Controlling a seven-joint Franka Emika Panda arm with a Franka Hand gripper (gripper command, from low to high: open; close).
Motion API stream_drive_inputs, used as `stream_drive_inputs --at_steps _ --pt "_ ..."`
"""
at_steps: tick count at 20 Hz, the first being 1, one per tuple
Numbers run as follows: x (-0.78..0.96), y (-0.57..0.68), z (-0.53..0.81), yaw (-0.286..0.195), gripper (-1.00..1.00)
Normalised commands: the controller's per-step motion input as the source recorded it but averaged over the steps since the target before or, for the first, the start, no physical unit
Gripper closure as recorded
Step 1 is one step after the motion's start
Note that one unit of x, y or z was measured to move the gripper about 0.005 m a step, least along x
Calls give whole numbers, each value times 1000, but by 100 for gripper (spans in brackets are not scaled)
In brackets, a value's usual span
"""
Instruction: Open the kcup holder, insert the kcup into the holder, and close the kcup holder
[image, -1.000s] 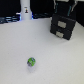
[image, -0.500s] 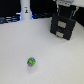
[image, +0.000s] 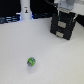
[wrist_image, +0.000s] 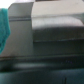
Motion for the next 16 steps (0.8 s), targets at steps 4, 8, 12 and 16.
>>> stream_drive_inputs --at_steps 4,8,12,16 --pt "-400 0 -394 1 -100" --pt "-377 4 -371 1 -100" --pt "-254 12 -170 0 100" --pt "-124 19 -14 -5 100"
